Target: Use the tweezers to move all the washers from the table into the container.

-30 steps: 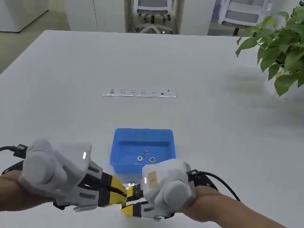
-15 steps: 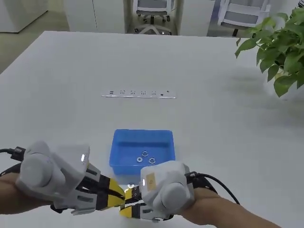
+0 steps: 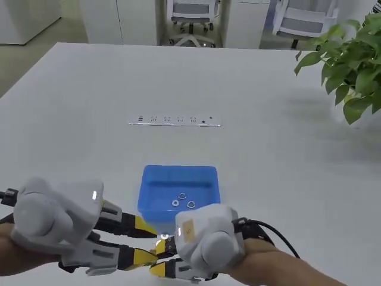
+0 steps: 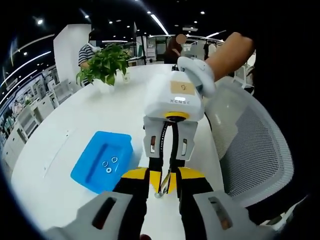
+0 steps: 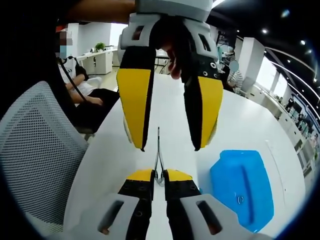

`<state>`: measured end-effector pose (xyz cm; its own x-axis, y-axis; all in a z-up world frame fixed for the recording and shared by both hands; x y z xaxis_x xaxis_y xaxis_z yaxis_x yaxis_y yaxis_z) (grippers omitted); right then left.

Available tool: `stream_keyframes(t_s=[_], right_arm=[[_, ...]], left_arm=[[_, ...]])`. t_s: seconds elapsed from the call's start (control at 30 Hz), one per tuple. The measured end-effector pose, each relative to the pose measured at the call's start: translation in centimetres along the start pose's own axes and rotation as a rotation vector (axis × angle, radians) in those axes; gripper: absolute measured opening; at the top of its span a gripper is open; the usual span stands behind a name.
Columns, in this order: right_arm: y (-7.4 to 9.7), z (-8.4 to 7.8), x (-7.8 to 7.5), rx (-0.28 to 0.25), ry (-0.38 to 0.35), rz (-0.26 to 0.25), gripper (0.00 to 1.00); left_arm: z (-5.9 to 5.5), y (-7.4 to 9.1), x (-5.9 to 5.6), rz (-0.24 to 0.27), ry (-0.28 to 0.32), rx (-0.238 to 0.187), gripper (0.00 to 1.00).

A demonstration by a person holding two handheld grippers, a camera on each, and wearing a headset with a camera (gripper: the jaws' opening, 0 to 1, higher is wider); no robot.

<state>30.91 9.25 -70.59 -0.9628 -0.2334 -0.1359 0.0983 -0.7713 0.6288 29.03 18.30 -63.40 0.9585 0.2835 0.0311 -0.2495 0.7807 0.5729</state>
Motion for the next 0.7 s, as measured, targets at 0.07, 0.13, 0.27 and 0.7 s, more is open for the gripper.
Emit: stream_keyframes(t_s=[0.07, 0.13, 0.27, 0.7], right_arm=[[0.2, 0.1, -0.1, 0.003, 0.001, -0.002, 0.09], [0.4, 0.2, -0.1, 0.002, -0.006, -0.002, 0.09], [0.9, 0.6, -0.4, 0.001, -0.021, -0.007, 0.09], [3.9, 2.6, -2.5, 0.001, -0.043, -0.051, 0.09]], left_arm=[[0.0, 0.2, 0.0, 0.013, 0.024, -0.014, 0.37], [-0.1, 0.4, -0.1, 0.031, 0.048, -0.027, 0.45], [-0.3, 0.7, -0.1, 0.076, 0.102, -0.043, 0.6], [-0.4, 1.4, 0.0, 0.191, 0.177, -0.095, 0.99]])
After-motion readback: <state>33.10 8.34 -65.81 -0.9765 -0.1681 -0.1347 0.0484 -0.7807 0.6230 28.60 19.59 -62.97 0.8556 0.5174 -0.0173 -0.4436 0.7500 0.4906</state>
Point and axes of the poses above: the centre of the closed fingertips' face, and the gripper's own axes: y roughly backward along the fingers, x roughly to its left, z roughly out of its top, the point moved 8 cm from there along y, roughly backward along the fingers, and after that the axes turned 1 degree about -x, right-handed, at the moved point
